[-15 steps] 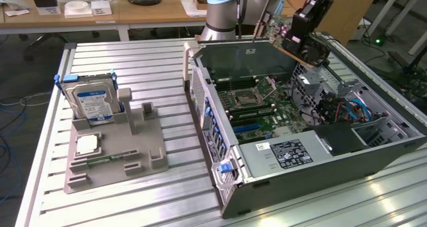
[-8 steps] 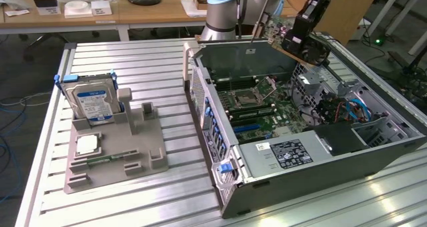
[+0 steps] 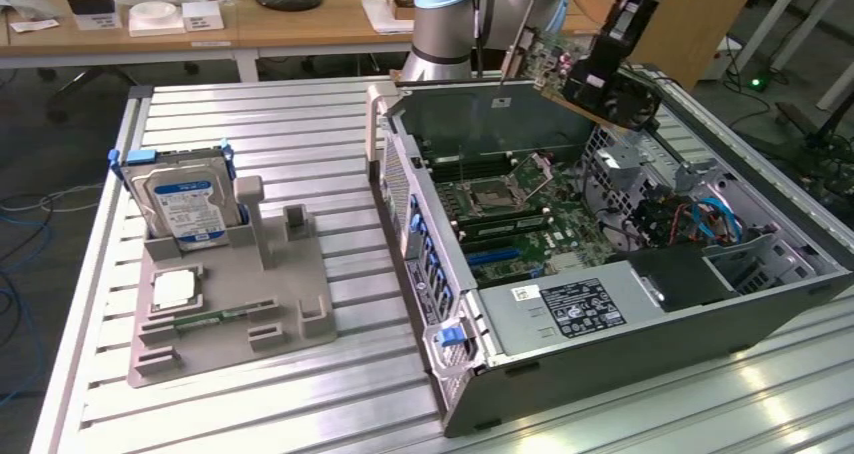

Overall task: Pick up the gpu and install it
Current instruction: 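Insert the gpu into the slot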

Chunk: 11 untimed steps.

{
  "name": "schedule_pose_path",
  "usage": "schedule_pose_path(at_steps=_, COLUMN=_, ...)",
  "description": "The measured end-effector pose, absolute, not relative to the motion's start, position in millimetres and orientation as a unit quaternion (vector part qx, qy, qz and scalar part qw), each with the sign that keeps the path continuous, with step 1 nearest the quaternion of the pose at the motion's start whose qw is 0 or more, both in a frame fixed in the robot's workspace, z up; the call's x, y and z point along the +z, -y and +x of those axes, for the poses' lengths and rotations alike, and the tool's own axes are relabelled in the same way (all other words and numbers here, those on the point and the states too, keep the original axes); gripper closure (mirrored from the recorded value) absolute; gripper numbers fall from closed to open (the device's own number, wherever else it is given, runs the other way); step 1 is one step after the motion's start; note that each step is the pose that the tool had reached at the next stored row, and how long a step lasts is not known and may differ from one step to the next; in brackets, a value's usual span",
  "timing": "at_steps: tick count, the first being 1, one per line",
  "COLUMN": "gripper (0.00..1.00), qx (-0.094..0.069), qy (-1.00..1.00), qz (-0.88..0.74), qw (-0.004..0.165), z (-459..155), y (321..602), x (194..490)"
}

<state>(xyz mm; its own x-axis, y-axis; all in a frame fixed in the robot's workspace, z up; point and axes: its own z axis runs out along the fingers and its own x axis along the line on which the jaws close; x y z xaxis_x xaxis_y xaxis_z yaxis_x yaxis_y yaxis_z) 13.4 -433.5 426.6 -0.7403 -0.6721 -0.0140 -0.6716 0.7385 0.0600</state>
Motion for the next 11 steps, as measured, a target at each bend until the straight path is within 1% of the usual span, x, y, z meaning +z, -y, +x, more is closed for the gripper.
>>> schedule_pose_path(at_steps=11, gripper=0.72, qx=-0.030, qy=0.898, qz=0.439, qw=0.006, z=13.4, y=433.5, x=426.5)
